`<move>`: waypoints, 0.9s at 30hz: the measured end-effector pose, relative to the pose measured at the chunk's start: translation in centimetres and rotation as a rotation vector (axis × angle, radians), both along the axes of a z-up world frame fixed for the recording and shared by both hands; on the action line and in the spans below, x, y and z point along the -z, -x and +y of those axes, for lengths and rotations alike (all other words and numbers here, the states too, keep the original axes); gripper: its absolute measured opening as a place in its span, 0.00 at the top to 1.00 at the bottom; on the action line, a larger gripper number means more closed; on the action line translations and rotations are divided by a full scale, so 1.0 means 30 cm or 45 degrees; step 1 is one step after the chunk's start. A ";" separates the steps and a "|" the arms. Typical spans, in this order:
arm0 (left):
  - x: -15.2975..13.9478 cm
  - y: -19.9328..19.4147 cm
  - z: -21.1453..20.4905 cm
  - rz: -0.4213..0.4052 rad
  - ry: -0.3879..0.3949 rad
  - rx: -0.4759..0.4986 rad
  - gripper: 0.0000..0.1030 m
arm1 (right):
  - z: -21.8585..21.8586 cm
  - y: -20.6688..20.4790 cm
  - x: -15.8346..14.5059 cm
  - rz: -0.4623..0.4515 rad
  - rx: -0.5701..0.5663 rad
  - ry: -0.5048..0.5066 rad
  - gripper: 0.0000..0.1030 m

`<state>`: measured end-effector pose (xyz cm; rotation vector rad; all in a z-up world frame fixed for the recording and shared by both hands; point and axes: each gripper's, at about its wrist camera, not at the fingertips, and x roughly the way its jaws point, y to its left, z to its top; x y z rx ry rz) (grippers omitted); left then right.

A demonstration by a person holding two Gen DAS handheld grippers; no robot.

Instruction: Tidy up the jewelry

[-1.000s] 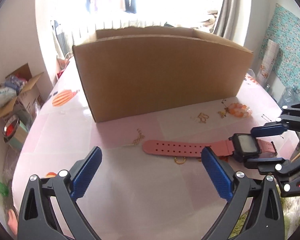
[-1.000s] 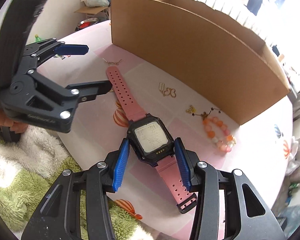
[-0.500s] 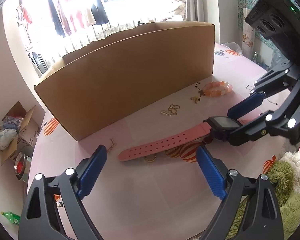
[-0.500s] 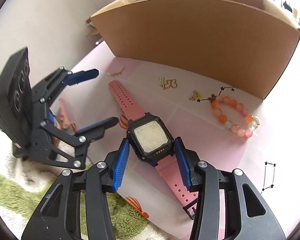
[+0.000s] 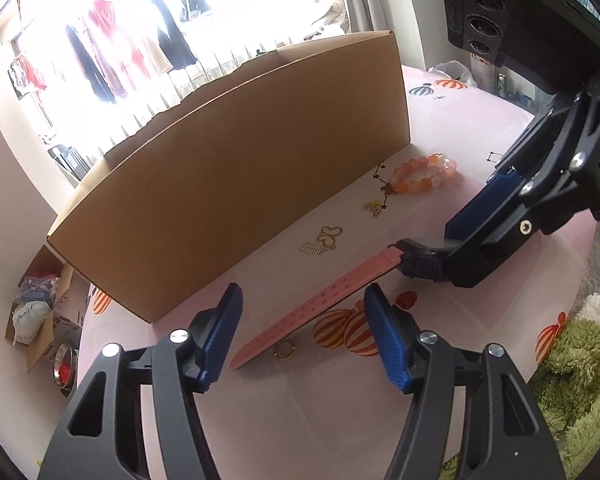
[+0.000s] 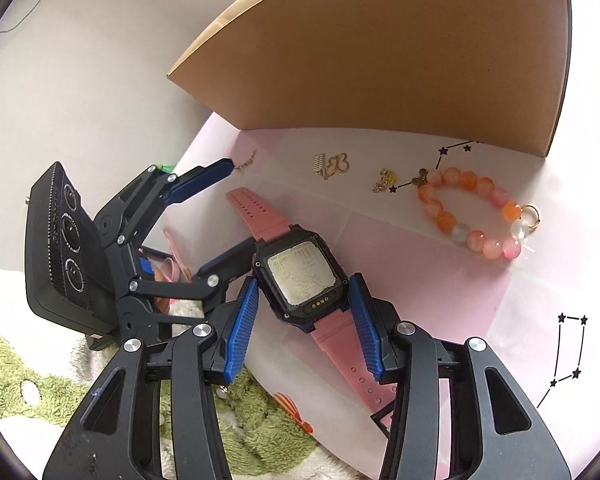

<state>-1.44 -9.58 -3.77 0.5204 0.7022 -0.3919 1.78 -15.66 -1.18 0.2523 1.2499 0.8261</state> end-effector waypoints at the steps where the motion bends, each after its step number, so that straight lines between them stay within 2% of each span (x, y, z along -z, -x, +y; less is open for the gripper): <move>1: 0.005 -0.005 -0.005 0.003 -0.012 0.006 0.47 | -0.003 0.002 0.000 -0.001 -0.007 -0.006 0.58; 4: 0.008 -0.013 -0.018 0.016 -0.023 0.011 0.68 | -0.029 0.003 0.010 -0.006 -0.020 -0.027 0.58; 5: 0.005 -0.015 -0.018 0.029 -0.012 0.015 0.78 | -0.024 -0.002 0.024 -0.006 -0.019 -0.036 0.58; 8: -0.013 -0.018 -0.015 0.064 0.043 0.003 0.84 | -0.051 0.009 0.026 -0.006 -0.001 -0.062 0.57; 11: -0.027 -0.034 -0.002 0.142 0.118 -0.021 0.85 | -0.063 0.037 0.028 -0.050 0.020 -0.051 0.56; 20: -0.039 -0.093 0.005 0.323 0.203 -0.110 0.87 | -0.063 0.148 -0.003 -0.265 0.042 0.139 0.55; 24: -0.038 -0.105 0.009 0.367 0.223 -0.131 0.87 | -0.055 0.189 -0.010 -0.367 0.043 0.256 0.55; 27: -0.036 -0.106 0.007 0.374 0.218 -0.139 0.87 | -0.025 0.215 -0.012 -0.456 0.031 0.361 0.60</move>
